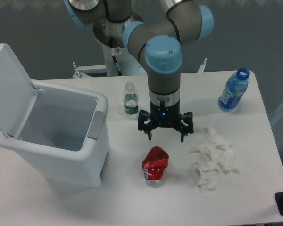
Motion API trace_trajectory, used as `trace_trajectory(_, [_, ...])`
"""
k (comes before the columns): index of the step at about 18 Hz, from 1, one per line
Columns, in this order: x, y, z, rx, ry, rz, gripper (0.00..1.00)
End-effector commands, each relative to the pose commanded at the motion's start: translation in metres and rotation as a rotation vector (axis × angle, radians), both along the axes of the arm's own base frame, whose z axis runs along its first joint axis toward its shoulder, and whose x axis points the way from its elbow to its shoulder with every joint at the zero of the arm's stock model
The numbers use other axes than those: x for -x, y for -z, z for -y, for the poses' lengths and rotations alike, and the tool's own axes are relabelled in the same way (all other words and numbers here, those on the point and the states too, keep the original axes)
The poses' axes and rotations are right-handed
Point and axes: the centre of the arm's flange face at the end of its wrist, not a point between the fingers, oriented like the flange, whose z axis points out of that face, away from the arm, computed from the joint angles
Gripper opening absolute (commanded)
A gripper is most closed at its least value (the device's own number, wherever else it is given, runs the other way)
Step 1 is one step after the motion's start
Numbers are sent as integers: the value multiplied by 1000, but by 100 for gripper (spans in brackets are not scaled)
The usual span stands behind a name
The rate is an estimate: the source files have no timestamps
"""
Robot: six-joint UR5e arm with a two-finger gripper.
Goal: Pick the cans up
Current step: 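Move the gripper down over the crushed red can, then close the gripper fingers around the crushed red can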
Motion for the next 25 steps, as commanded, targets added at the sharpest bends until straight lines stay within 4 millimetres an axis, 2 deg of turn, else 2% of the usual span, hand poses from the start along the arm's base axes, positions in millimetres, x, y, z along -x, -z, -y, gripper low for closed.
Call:
trace_trajectory(6, [27,20,-19,-5,-118,26,100])
trace_trajectory(19, [27,77,-37,8,-133,123,100])
trace_trajectory(23, [28,89,-47,15,-114,127,100])
trace_trajectory(25, [25,96,-58,19,-86,127,100])
